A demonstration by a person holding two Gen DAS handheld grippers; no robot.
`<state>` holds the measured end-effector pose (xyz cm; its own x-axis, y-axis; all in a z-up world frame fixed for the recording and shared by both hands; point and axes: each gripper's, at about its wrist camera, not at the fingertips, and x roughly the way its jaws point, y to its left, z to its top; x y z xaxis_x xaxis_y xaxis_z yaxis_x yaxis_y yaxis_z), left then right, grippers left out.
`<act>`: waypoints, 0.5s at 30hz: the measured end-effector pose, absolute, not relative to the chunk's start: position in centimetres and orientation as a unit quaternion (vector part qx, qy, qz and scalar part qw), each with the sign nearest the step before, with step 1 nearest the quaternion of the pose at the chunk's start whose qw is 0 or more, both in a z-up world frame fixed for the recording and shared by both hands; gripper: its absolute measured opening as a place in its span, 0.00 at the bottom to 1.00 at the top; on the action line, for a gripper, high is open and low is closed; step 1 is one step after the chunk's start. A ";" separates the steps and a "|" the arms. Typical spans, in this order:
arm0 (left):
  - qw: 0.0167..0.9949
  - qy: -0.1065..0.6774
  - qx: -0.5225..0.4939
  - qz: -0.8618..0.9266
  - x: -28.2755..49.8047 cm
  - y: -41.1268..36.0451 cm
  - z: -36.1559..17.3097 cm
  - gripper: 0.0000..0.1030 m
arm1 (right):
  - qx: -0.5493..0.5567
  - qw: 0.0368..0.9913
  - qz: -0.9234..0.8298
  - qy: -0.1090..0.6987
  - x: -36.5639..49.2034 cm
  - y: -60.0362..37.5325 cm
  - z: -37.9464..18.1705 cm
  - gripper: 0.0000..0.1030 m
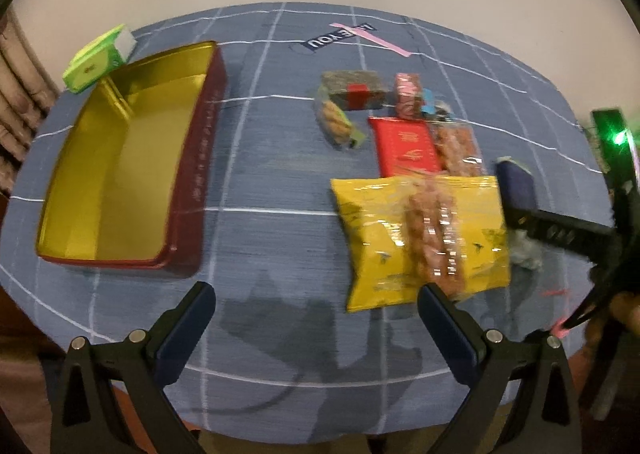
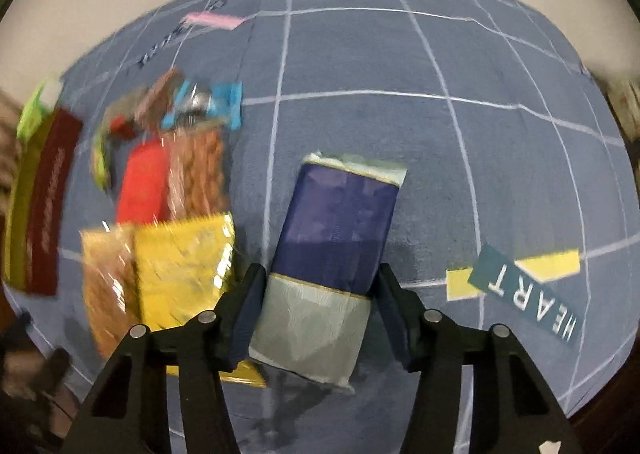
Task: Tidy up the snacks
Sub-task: 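Grasp the navy-and-white box with the right tool while the left tool approaches the clear sausage bag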
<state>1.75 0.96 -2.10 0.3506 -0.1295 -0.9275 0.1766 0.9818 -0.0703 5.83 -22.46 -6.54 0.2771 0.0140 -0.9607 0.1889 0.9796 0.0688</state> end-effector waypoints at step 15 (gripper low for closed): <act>0.775 0.619 -0.049 -0.122 4.7 -2.7 -2.5 0.90 | 0.051 0.845 0.012 0.533 3.0 -23.6 -6.4 0.51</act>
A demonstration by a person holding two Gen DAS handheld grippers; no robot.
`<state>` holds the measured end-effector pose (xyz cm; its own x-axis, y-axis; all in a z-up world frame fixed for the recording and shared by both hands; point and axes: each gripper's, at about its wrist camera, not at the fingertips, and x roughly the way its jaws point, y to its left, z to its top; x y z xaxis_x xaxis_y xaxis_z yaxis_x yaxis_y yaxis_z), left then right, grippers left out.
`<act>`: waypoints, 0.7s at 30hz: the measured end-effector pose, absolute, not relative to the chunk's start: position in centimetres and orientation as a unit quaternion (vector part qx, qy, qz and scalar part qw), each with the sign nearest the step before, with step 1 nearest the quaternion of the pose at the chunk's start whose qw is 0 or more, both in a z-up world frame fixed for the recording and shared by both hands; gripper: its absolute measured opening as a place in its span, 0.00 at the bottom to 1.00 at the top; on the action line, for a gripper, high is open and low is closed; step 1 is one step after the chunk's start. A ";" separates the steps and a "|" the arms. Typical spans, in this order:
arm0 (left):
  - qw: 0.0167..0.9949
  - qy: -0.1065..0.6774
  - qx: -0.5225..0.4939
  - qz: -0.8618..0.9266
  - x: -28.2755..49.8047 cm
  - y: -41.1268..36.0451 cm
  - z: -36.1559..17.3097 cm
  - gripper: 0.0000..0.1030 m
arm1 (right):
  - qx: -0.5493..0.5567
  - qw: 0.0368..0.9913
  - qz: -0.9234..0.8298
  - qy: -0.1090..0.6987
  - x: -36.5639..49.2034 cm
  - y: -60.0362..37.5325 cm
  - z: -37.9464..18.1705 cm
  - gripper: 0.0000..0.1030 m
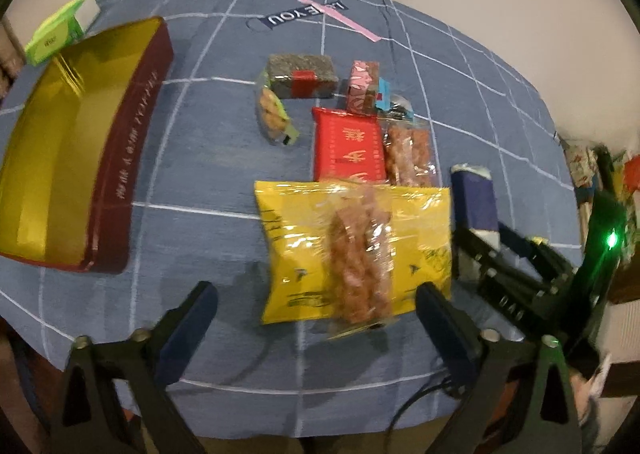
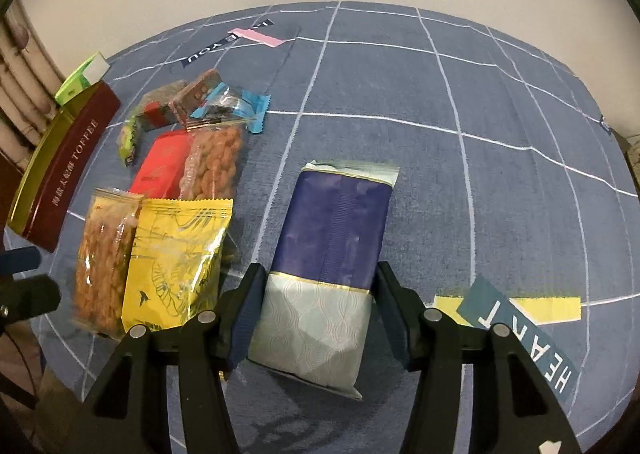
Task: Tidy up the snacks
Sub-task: 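Grasp the clear sausage bag with the left tool and lift it off the yellow bag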
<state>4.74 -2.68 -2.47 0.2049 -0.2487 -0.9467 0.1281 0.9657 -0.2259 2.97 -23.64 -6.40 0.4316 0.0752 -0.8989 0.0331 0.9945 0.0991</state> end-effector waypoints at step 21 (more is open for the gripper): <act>0.767 0.633 -0.019 -0.106 6.7 -6.7 -4.1 0.51 | 0.063 0.847 0.014 0.527 3.3 -23.7 -6.6 0.53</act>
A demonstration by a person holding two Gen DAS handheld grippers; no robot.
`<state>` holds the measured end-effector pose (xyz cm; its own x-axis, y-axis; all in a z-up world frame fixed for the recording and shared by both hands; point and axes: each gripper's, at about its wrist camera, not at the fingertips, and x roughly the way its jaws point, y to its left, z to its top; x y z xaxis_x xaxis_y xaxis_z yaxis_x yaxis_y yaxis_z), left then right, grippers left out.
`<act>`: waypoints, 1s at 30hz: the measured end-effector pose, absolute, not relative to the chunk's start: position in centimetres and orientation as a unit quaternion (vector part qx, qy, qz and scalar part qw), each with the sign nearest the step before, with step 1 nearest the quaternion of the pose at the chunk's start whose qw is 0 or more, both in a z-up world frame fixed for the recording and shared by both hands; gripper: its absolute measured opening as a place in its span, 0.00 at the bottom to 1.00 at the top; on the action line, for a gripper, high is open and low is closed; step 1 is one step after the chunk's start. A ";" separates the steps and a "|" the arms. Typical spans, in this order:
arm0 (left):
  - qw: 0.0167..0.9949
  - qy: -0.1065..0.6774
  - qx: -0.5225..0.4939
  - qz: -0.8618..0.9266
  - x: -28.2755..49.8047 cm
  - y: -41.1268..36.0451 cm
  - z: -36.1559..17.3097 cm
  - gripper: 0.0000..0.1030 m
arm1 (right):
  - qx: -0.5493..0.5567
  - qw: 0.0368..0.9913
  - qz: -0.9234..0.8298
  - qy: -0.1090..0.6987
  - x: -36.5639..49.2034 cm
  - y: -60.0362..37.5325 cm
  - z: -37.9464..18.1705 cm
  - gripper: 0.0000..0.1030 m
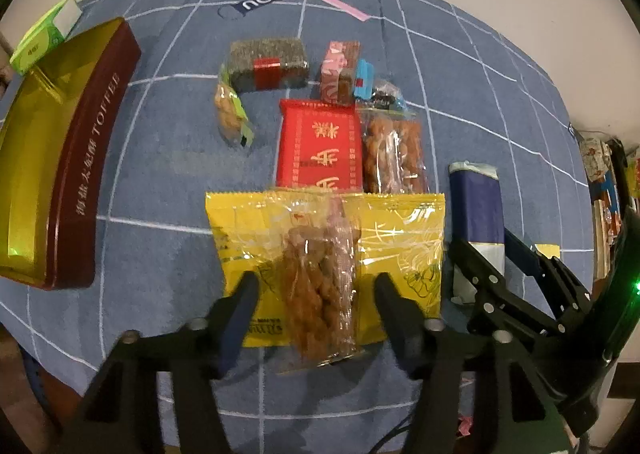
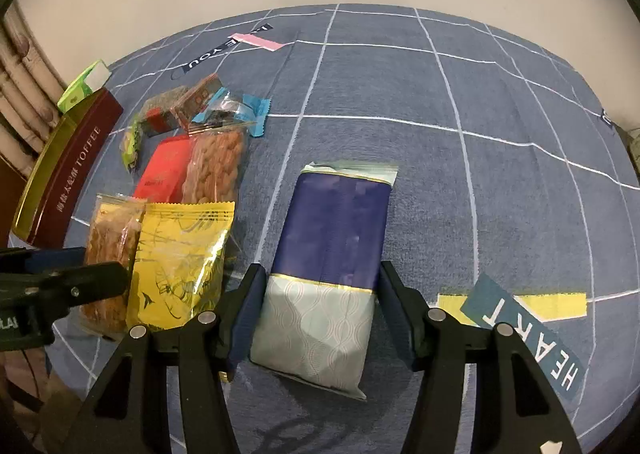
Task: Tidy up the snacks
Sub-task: 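Grasp the clear sausage bag with the left tool and lift it off the yellow bag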
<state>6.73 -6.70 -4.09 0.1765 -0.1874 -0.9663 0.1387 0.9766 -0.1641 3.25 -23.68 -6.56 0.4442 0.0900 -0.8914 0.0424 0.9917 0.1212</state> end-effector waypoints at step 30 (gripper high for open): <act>0.782 0.607 0.003 -0.140 6.4 -5.1 -1.6 0.33 | 0.019 0.850 -0.005 0.527 3.4 -22.6 -6.9 0.53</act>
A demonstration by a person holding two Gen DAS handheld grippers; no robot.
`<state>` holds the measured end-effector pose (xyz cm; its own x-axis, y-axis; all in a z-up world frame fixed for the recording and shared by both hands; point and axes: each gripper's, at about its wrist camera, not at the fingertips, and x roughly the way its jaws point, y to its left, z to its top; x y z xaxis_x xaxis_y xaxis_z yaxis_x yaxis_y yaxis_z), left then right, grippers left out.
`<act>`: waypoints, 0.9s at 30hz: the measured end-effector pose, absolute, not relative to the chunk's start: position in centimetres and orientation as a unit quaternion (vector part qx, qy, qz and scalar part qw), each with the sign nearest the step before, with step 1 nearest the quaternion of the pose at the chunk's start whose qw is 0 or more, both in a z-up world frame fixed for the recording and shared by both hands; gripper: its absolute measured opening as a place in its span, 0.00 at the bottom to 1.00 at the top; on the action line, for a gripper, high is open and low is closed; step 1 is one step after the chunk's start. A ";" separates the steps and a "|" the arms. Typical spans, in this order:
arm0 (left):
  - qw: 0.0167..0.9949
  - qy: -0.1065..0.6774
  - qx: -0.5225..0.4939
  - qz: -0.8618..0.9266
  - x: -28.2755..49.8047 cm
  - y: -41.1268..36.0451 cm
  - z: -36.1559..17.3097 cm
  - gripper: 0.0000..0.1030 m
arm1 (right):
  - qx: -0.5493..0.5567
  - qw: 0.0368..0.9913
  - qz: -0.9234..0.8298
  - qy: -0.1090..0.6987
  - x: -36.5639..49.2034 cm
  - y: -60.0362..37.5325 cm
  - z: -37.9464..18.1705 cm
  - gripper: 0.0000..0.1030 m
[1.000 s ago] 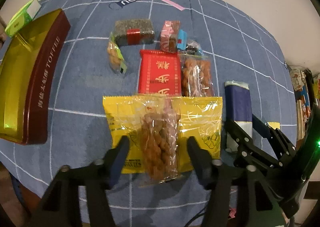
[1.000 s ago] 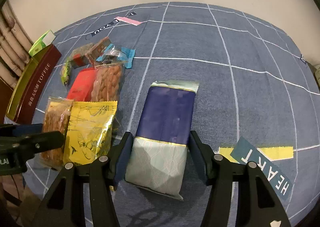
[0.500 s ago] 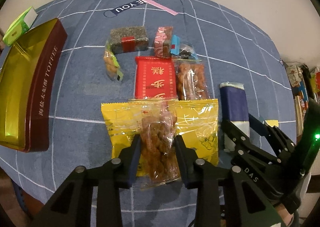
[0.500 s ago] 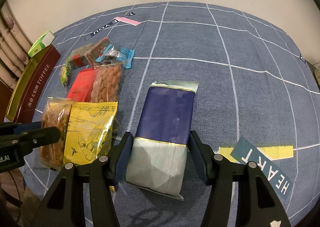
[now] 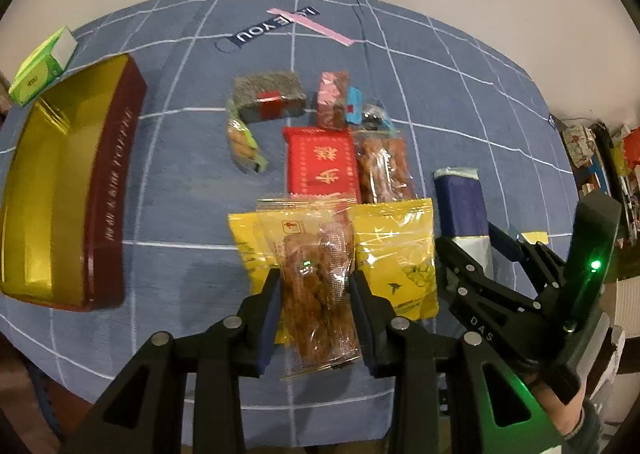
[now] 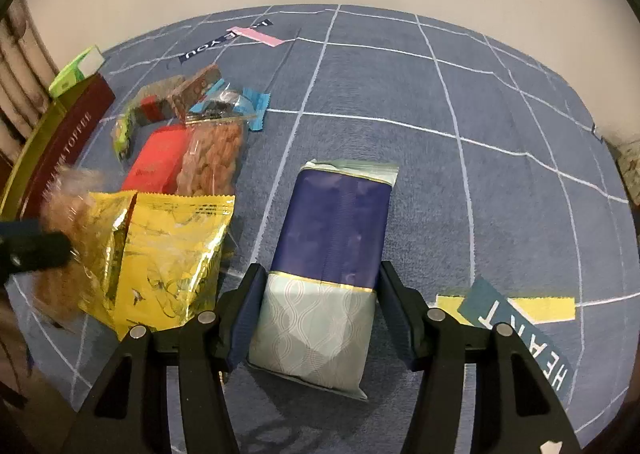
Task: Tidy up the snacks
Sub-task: 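Grasp the clear sausage bag with the left tool and lift it off the yellow bag, then carry the clear sausage bag into the gold tin and open the left tool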
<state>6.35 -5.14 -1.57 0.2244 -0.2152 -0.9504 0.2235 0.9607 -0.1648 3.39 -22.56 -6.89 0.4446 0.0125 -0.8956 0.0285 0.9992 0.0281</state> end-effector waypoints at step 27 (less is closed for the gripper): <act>0.820 0.571 0.034 0.003 11.6 13.3 0.4 0.33 | 0.027 0.850 -0.033 0.526 3.6 -22.4 -6.9 0.51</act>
<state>11.60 13.34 0.36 0.3472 0.0435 -0.9368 0.0336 0.9977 0.0588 3.61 -22.39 -6.87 0.4450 -0.0274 -0.8951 0.0847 0.9963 0.0116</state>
